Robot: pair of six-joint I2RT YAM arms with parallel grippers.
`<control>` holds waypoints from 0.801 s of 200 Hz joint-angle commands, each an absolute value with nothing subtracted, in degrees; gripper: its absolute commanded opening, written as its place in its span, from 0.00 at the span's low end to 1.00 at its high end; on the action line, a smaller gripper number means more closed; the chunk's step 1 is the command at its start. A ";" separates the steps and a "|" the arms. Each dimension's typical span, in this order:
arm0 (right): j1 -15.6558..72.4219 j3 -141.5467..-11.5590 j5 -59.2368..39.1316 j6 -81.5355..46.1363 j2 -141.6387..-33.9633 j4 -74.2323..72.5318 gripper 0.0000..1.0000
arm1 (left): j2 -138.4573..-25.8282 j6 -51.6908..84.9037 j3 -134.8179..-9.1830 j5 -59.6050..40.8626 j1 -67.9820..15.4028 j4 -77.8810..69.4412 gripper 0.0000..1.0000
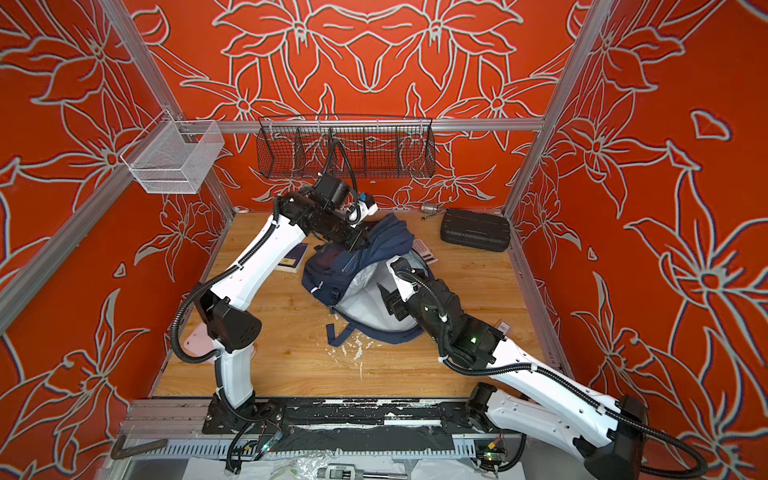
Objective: Pack the student bag
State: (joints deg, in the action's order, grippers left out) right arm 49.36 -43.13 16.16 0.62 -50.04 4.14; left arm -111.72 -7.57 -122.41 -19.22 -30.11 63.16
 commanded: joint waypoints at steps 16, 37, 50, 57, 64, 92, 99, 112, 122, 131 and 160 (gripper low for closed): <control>45.98 -38.49 16.79 -1.26 -43.37 1.66 0.73 | -102.29 -11.91 -108.39 -15.80 -29.75 51.35 0.00; 44.61 -38.55 13.17 2.61 -41.50 1.78 0.73 | -101.27 -10.73 -106.00 -16.31 -29.72 51.08 0.23; 44.14 -39.51 10.36 5.43 -41.21 1.89 0.74 | -100.86 -8.40 -105.97 -16.45 -29.80 50.00 0.40; 43.88 -40.20 9.72 6.39 -41.43 1.77 0.74 | -100.44 -6.97 -105.99 -16.59 -29.80 49.16 0.48; 43.57 -41.09 9.36 7.26 -41.89 1.67 0.74 | -99.80 -5.34 -106.02 -16.63 -29.77 48.16 0.57; 41.87 -46.34 7.51 7.18 -47.14 3.63 0.74 | -96.30 1.71 -105.14 -13.09 -29.06 43.88 0.74; 41.29 -48.37 6.20 6.36 -49.64 4.63 0.74 | -95.54 4.10 -104.95 -10.94 -28.15 43.61 0.74; 40.33 -52.44 1.98 5.07 -54.61 5.93 0.73 | -94.27 10.72 -104.32 -7.80 -24.74 44.08 0.75; 39.63 -55.73 -1.86 4.25 -58.81 6.36 0.73 | -93.13 16.14 -102.56 -7.82 -20.72 44.29 0.75; 39.20 -58.68 -4.94 3.62 -62.80 6.34 0.73 | -91.59 21.05 -100.01 -7.69 -17.18 43.75 0.75; 38.67 -68.93 -11.88 2.50 -76.14 7.55 0.71 | -85.46 36.61 -85.34 -8.35 -5.82 37.42 0.77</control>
